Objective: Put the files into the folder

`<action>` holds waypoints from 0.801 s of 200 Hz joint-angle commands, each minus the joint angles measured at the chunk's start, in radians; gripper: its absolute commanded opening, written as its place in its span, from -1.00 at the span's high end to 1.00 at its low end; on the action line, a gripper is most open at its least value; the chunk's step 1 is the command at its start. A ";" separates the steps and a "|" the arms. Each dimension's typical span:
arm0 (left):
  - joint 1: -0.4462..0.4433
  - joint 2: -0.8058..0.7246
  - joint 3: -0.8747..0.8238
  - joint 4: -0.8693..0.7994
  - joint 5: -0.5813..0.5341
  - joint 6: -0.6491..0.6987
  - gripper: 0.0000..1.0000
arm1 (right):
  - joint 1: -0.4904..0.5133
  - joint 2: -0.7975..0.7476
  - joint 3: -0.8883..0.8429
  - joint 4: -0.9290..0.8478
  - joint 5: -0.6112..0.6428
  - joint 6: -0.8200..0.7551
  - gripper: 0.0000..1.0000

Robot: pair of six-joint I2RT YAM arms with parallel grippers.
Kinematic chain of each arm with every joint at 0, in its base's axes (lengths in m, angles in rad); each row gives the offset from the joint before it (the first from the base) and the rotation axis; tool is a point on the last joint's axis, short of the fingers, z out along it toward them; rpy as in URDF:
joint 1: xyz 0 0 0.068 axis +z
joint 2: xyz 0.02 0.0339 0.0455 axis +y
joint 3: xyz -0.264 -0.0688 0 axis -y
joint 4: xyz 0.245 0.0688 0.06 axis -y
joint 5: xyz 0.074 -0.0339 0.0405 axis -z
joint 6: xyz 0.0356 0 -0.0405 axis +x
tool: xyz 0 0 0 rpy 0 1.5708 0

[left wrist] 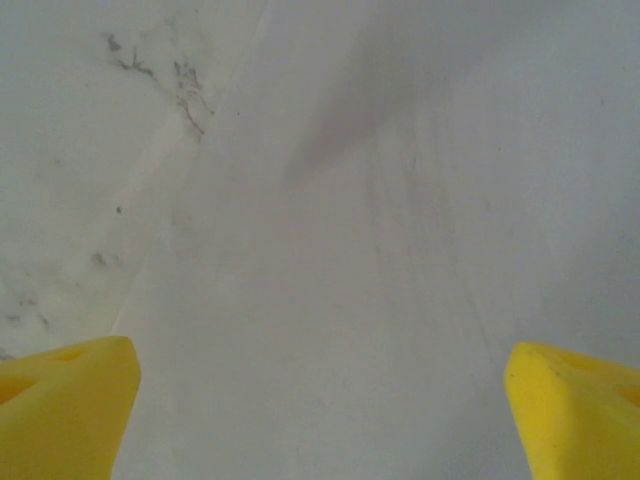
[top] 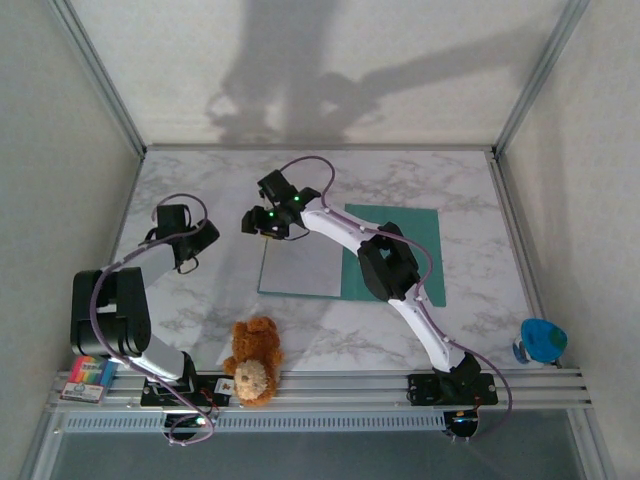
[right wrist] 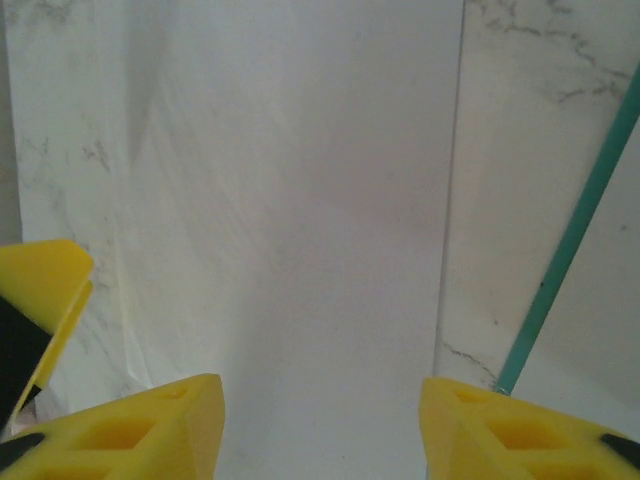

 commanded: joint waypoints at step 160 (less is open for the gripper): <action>0.041 0.106 0.095 -0.022 -0.017 0.077 -0.69 | 0.016 0.114 0.164 -0.101 -0.015 0.041 0.07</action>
